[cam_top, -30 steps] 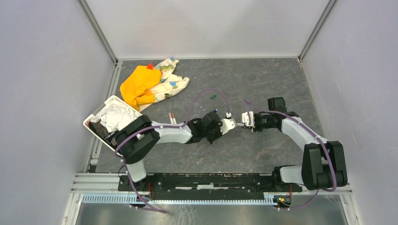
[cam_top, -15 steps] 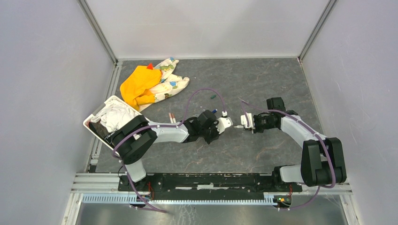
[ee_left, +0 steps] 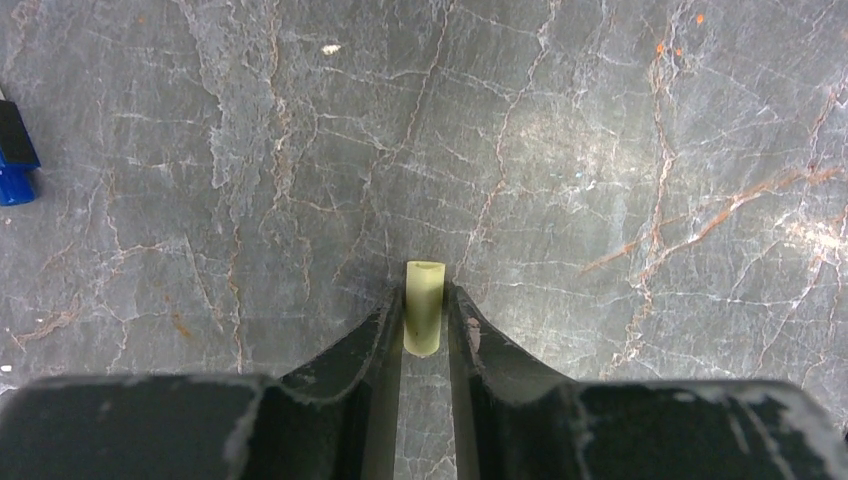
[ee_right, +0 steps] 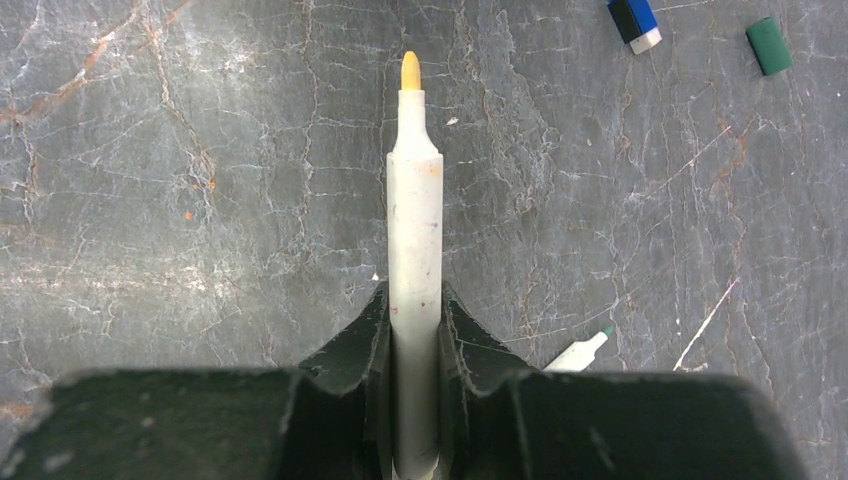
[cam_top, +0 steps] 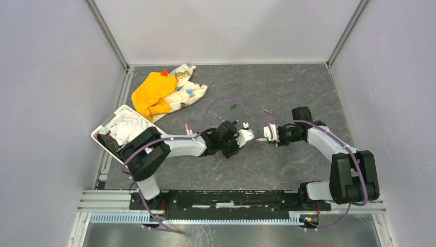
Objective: Insert the pens into the pen caps
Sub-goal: Pick up the pen cap from the center of the board.
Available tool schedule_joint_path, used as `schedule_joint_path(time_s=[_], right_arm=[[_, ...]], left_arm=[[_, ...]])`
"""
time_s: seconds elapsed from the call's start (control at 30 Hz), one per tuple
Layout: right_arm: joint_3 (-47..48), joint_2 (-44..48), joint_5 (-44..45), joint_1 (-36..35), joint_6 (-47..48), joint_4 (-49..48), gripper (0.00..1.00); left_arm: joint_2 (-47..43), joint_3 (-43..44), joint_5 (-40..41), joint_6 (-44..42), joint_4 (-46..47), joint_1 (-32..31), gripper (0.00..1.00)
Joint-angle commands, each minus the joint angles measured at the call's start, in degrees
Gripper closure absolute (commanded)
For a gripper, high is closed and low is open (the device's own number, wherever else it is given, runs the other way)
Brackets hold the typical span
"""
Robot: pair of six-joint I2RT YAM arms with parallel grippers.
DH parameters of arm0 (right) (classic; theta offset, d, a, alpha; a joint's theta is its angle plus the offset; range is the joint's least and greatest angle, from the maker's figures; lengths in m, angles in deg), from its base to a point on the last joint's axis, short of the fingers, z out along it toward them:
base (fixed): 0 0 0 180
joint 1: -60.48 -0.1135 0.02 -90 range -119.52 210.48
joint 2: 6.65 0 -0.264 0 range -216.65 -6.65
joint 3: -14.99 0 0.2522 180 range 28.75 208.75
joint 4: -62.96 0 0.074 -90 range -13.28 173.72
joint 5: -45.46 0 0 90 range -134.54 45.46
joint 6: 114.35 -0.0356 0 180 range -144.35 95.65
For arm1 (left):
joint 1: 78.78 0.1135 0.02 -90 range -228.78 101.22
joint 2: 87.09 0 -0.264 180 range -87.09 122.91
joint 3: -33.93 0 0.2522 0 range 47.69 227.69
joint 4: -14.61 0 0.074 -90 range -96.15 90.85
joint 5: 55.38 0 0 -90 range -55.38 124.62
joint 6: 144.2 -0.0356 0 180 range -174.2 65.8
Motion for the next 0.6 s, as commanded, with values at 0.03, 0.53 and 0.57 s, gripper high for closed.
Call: schedule_joint_path(time_s=[0.03,0.53,0.57], right_arm=[[2.24,0.1,-1.67,-0.3,1.0,0.88,1.0],[-0.35,1.92,1.6,-3.59,3.86,-1.27,1.0],[-0.99,2.32,2.3,-3.97,4.38,-1.93,1.0]], left_arm=[[0.64,0.63,1.13,0.15,-9.88,0.33,0.71],[1.73,3.33,-2.79,-0.24,-13.4,1.13,0.98],[1.26,3.42,-3.9,0.12,-13.67,1.54,0.98]])
